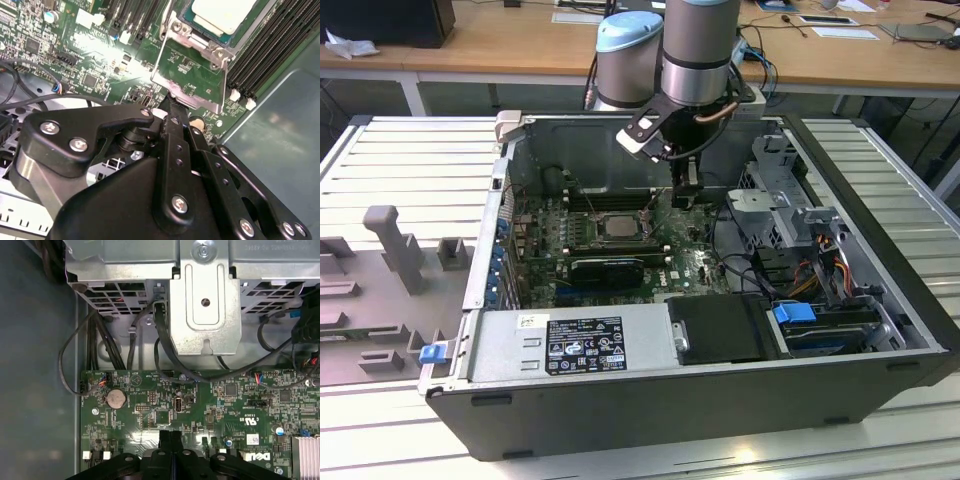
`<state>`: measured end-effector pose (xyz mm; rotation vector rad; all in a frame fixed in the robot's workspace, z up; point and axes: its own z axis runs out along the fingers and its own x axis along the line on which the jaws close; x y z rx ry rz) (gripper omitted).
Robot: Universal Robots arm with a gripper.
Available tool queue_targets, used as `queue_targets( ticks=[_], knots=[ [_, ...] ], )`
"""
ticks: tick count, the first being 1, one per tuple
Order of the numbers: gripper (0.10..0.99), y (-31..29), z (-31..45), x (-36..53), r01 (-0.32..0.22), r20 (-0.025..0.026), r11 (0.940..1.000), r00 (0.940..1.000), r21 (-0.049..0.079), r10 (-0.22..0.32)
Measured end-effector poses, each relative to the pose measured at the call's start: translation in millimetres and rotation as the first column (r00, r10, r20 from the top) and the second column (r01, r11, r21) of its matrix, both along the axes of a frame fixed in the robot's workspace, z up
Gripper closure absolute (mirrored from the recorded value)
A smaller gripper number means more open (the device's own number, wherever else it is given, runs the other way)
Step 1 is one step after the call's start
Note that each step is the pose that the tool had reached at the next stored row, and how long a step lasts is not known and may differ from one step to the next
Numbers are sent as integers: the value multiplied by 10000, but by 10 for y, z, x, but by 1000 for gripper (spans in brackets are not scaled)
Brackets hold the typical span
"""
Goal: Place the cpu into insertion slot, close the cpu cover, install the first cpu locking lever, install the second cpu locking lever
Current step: 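Close the cpu cover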
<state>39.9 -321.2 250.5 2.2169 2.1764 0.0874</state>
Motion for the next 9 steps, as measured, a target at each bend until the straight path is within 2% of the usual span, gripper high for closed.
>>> queue_targets(
  ticks=[3, 9],
  knots=[
    [980, 0, 0, -64, -1, 0, 10000, 10000, 2, 1],
    [980, 0, 0, -111, 0, 0, 10000, 10000, 3, 0]
  ],
)
